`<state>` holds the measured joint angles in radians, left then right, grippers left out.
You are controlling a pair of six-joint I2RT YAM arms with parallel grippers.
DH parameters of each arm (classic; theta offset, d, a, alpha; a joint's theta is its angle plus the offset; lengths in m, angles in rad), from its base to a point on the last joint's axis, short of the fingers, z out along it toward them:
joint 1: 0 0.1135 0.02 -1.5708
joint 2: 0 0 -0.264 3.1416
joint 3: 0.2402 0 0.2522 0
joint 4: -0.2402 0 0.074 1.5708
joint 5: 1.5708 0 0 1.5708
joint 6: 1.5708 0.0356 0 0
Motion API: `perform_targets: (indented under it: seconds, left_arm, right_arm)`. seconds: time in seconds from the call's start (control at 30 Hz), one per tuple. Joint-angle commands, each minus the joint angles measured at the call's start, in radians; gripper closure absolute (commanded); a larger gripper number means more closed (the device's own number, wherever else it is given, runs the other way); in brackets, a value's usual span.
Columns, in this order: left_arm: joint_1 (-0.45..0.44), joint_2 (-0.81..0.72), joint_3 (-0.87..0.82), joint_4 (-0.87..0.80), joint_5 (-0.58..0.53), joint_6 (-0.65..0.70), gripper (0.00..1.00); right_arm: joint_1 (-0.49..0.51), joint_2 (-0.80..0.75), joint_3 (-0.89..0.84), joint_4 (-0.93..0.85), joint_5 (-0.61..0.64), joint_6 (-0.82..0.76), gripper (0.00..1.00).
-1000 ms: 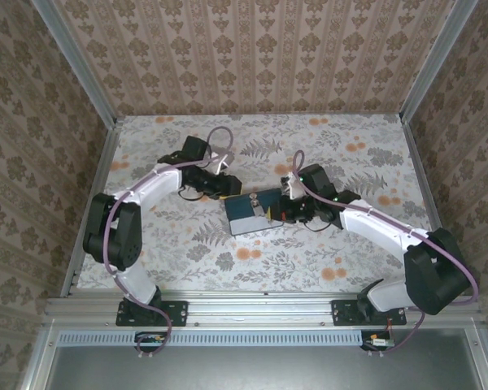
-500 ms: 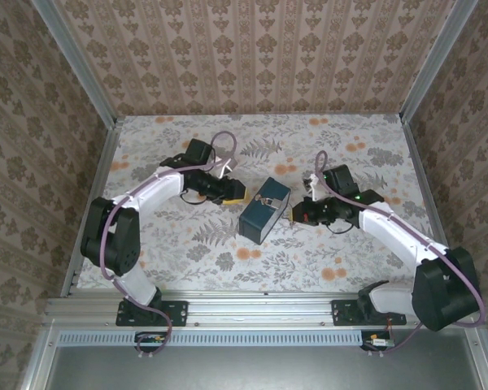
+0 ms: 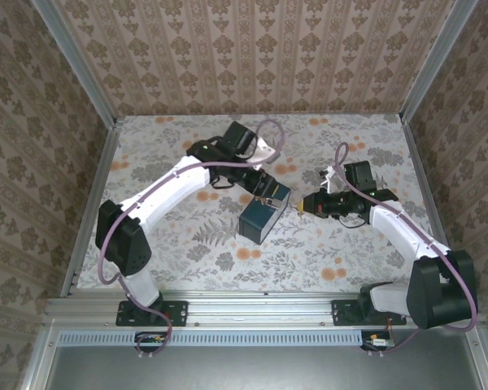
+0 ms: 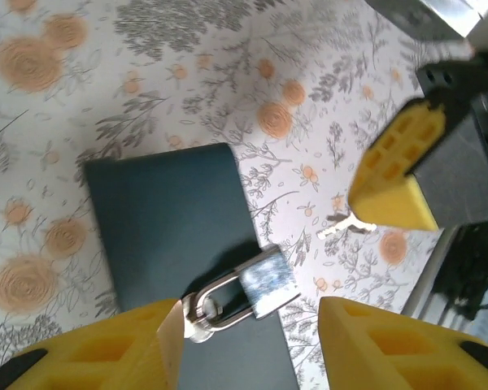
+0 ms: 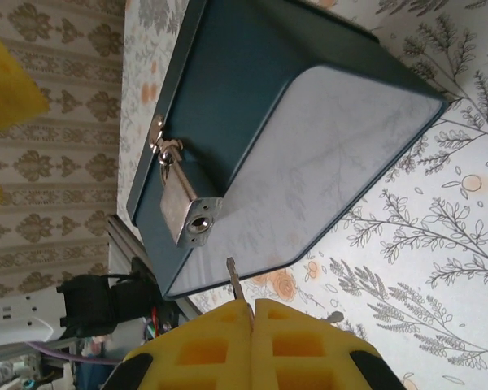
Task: Unlock a padlock with a key
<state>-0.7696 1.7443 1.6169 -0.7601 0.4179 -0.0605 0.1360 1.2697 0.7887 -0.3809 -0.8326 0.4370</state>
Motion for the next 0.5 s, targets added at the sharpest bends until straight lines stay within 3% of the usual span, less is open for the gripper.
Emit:
perform_targets:
  seconds: [0.0, 0.13, 0.3, 0.47]
  left_arm:
    - [-0.029, 0.01, -0.044, 0.013, -0.111, 0.241, 0.51]
    - [-0.004, -0.051, -0.172, 0.162, 0.035, 0.478, 0.53]
    - [0.055, -0.078, -0.267, 0.237, 0.283, 0.743, 0.46]
    - [0.07, -0.082, -0.27, 0.265, 0.375, 0.82, 0.43]
  right_arm:
    - [-0.008, 0.007, -0.036, 0.061, -0.059, 0.042, 1.0]
    - [-0.009, -0.006, -0.068, 0.102, -0.047, 0.088, 1.0]
    - [-0.009, -0.015, -0.078, 0.096, -0.045, 0.086, 1.0]
    - [-0.009, -0.029, -0.078, 0.088, -0.046, 0.089, 1.0]
